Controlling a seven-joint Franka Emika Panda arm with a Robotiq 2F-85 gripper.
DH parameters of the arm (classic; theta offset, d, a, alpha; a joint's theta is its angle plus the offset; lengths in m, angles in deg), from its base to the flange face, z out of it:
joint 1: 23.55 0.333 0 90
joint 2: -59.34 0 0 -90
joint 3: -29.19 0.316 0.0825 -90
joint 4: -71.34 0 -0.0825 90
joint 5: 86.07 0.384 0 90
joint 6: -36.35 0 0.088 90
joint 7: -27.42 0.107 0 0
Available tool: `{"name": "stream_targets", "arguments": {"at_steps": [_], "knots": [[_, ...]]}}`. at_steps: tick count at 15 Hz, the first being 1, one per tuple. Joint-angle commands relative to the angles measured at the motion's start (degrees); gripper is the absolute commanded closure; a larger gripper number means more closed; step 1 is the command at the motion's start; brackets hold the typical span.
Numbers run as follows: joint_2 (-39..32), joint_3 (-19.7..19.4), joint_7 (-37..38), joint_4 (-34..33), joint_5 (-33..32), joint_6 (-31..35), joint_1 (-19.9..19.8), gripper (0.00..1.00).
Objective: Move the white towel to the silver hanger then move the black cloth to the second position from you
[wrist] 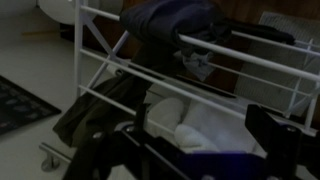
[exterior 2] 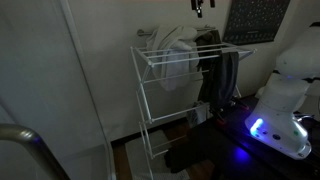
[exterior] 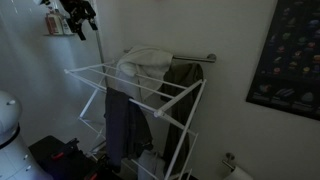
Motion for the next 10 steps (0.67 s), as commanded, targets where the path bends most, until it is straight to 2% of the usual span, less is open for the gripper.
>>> {"name": "stream_targets", "arguments": {"at_steps": [1, 5, 10], "knots": [[6.8, -1.8, 0.9, 10.8, 2.8, -1.3, -2.0, 0.0], [12.6, -4.2, 3.1, 21.2, 2.8, 0.4, -4.8, 0.0], [19.0, -6.5, 8.2, 30.4, 2.0, 2.5, -10.1, 0.0]]}}
